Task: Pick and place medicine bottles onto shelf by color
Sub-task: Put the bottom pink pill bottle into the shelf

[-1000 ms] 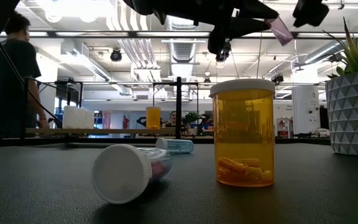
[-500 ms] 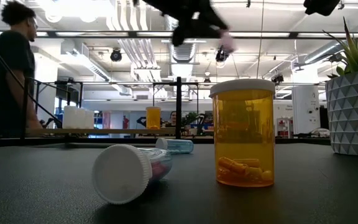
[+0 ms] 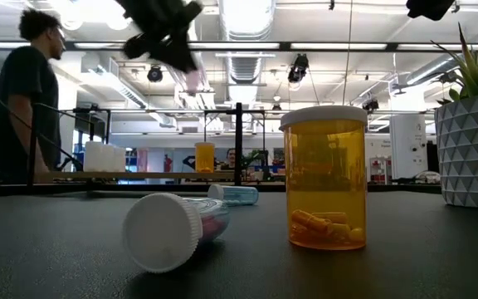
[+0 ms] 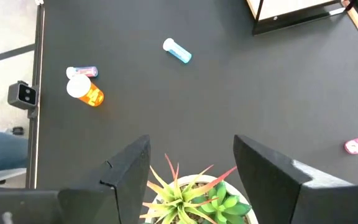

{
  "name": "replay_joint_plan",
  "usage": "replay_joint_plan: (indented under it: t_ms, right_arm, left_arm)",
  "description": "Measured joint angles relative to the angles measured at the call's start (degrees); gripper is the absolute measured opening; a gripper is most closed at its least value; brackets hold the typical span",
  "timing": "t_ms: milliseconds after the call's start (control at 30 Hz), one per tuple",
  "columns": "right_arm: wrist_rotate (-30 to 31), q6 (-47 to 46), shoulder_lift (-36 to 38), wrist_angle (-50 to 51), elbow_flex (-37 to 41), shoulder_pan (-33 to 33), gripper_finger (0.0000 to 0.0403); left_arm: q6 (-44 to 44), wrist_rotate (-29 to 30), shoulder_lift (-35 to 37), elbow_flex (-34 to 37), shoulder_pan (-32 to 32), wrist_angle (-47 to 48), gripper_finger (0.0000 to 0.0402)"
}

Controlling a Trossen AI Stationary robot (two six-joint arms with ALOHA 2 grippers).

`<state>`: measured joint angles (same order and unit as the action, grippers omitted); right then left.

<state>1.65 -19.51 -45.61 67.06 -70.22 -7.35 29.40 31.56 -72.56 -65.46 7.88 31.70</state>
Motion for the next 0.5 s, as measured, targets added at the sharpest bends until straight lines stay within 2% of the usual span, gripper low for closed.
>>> replay_joint_plan:
  t_ms: [133, 233, 367, 500]
  right_arm:
    - [0.00, 0.00, -0.43, -0.01, 0.00, 0.00, 0.0219]
    - [0.00, 0.00, -0.78, -0.03, 0.00, 0.00, 0.0219]
    - [0.00, 0.00, -1.14, -0.03, 0.00, 0.00, 0.0219]
    - [-0.02, 0.00, -1.49, -0.03, 0.00, 0.00, 0.0219]
  left_arm:
    - [12.21, 7.52, 5.49, 10.83, 0.01, -1.39, 0.0089]
    - [17.30, 10.76, 8.11, 16.91, 0.02, -4.71, 0.0089]
    - [22.15, 12.50, 8.23, 21.47, 0.07, -5.35, 0.0089]
    - [22.77, 13.96, 6.96, 23.43, 0.67, -5.68, 0.0089]
